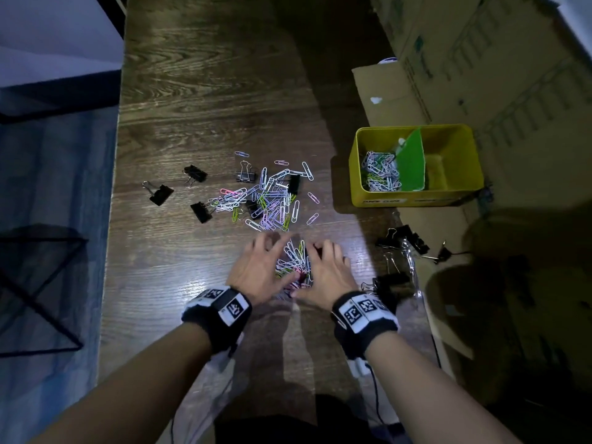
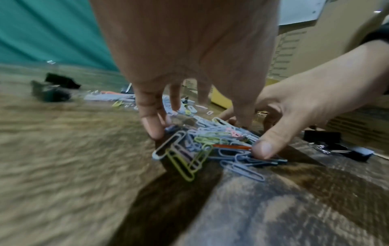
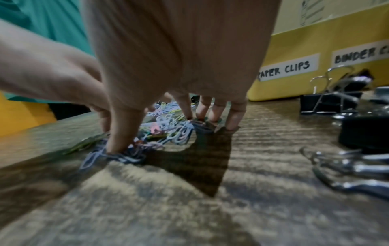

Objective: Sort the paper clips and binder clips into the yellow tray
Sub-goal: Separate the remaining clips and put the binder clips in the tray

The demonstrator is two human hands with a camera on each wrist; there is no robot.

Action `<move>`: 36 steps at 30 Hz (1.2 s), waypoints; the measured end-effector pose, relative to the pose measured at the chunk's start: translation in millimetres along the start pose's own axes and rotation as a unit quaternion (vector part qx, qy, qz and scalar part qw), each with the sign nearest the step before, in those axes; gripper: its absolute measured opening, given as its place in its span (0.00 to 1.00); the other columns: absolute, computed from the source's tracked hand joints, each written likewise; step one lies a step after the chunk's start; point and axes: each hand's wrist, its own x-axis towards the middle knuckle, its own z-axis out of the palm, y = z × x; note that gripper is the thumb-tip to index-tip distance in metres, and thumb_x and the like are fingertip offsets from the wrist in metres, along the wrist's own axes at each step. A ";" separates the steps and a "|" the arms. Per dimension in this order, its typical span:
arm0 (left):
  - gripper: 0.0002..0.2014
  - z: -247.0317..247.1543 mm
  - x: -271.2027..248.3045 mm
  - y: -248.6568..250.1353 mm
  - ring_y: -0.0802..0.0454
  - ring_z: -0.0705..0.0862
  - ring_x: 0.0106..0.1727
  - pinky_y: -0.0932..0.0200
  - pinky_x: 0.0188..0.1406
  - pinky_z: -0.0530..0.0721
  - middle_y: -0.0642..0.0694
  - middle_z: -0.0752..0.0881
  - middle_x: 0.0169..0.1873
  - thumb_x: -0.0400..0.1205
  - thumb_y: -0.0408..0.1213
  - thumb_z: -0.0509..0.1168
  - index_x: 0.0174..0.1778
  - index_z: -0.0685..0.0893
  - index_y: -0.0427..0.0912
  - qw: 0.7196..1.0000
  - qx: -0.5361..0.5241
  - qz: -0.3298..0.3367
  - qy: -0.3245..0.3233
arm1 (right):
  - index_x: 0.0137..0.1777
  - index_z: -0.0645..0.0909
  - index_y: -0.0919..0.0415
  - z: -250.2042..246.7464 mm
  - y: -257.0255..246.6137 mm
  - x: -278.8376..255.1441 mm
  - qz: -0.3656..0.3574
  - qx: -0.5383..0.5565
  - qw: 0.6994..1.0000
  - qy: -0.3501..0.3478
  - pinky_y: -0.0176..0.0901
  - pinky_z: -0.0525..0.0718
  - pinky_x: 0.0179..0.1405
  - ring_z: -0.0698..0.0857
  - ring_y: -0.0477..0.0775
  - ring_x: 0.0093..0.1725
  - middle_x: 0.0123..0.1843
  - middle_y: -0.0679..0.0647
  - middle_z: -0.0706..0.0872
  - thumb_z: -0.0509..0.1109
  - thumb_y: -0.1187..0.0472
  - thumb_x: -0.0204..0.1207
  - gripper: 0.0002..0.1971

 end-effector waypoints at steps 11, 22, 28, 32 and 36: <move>0.11 5.7 -1.1 0.1 0.38 0.83 0.52 0.47 0.51 0.81 0.41 0.82 0.54 0.77 0.40 0.69 0.55 0.83 0.44 0.997 -0.051 0.031 -0.053 | 0.61 0.83 0.59 -0.6 3.6 -8.5 -0.048 0.087 0.995 0.015 0.44 0.80 0.56 0.84 0.59 0.56 0.59 0.57 0.84 0.75 0.61 0.72 0.17; 0.03 -6.9 0.4 -22.9 0.54 0.88 0.27 0.60 0.32 0.83 0.44 0.90 0.35 0.75 0.37 0.73 0.43 0.88 0.44 0.945 -0.309 -0.098 -0.045 | 0.59 0.87 0.55 -21.8 26.9 -8.4 0.067 0.263 0.962 0.000 0.37 0.79 0.58 0.86 0.55 0.53 0.58 0.61 0.88 0.77 0.55 0.71 0.16; 0.04 -33.3 3.5 -30.4 0.52 0.85 0.26 0.58 0.32 0.87 0.45 0.89 0.25 0.73 0.31 0.73 0.36 0.89 0.45 0.881 -0.453 -0.128 -0.037 | 0.46 0.90 0.50 -45.2 41.7 -16.8 0.101 0.412 0.900 0.097 0.33 0.82 0.44 0.84 0.39 0.33 0.41 0.52 0.91 0.82 0.58 0.63 0.11; 0.03 -72.5 9.8 -20.1 0.52 0.85 0.25 0.64 0.30 0.87 0.41 0.89 0.26 0.71 0.27 0.72 0.39 0.88 0.33 0.872 -0.482 -0.074 -0.038 | 0.45 0.89 0.59 -67.8 51.1 -24.7 0.094 0.553 0.820 0.111 0.33 0.84 0.39 0.88 0.43 0.33 0.40 0.52 0.90 0.80 0.68 0.65 0.09; 0.10 -115.0 28.0 -3.0 0.49 0.83 0.25 0.63 0.29 0.86 0.39 0.88 0.26 0.66 0.34 0.74 0.36 0.88 0.30 0.871 -0.490 -0.022 -0.032 | 0.46 0.88 0.65 -91.4 59.3 -27.6 0.062 0.609 0.779 0.137 0.29 0.84 0.29 0.87 0.39 0.31 0.35 0.46 0.91 0.77 0.73 0.66 0.09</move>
